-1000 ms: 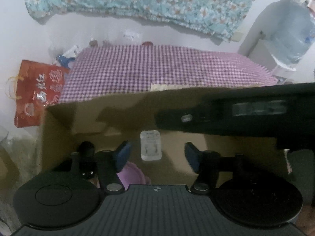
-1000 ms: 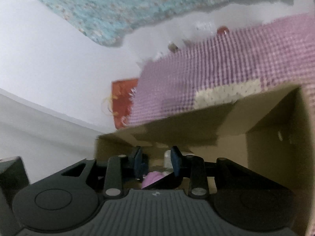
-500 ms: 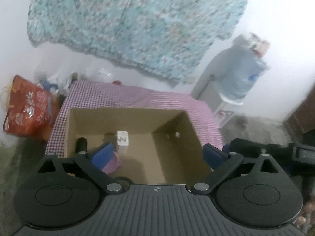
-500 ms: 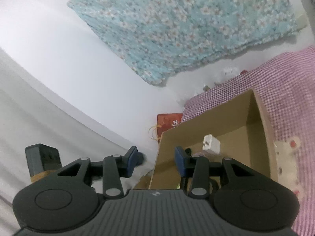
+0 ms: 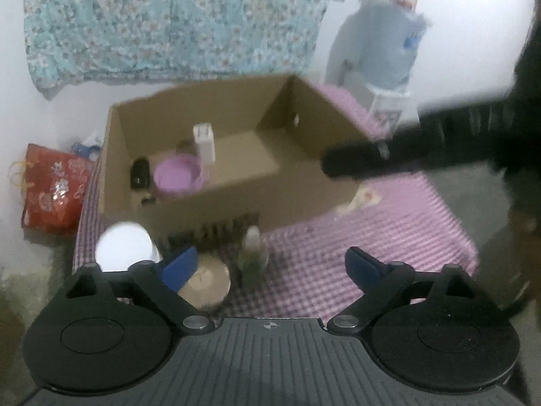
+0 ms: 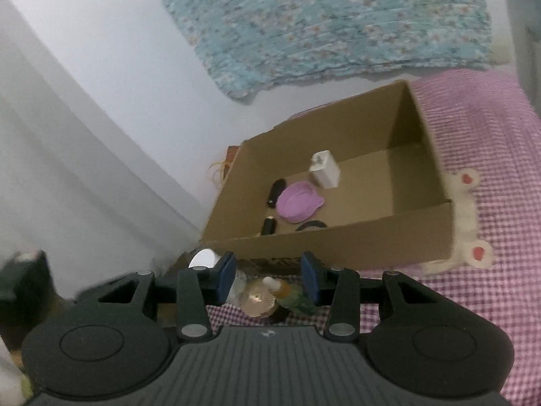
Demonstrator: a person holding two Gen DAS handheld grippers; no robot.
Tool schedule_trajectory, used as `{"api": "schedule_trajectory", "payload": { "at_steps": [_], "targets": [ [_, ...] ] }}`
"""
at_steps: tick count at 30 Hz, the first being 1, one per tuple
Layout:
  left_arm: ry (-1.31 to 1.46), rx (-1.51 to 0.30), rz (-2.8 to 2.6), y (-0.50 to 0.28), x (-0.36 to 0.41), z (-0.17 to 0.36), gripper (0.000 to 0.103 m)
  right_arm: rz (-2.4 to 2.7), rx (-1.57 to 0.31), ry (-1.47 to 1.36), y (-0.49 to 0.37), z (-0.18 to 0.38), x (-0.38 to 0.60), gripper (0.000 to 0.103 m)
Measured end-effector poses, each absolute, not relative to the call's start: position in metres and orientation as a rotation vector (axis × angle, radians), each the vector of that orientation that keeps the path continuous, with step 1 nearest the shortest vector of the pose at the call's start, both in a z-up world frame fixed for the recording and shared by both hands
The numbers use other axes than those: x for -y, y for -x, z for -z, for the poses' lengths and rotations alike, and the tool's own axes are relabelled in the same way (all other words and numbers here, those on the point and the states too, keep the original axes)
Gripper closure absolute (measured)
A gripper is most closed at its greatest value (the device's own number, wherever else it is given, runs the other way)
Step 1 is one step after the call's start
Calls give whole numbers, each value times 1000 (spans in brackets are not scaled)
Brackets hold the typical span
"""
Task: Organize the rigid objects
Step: 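Withdraw the right gripper toward the green dropper bottle, then grasp the green dropper bottle with the right gripper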
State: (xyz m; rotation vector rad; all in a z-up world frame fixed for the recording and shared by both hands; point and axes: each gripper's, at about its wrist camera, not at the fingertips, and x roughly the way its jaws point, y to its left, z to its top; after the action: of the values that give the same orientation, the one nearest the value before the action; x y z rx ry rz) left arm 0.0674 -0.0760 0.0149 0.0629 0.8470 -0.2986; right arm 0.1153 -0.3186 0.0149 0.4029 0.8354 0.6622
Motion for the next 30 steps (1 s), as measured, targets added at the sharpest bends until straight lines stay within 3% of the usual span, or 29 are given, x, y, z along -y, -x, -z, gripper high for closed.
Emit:
{"api": "schedule_trajectory", "payload": {
  "at_steps": [6,8,24,30],
  "targets": [
    [-133,-809,272,-69,82,17,26,-670,-877,-231,-116,-2,277,58],
    [-149,-819,260,-74,81,26,37,-679,-895,-185,-117,6,266,60],
    [-189,-820,276,-88,94,50,53,-724,-970,-65,-142,42,229,77],
    [-194,-803,269,-92,93,50,72,-708,-971,-76,-145,43,231,80]
  ]
}}
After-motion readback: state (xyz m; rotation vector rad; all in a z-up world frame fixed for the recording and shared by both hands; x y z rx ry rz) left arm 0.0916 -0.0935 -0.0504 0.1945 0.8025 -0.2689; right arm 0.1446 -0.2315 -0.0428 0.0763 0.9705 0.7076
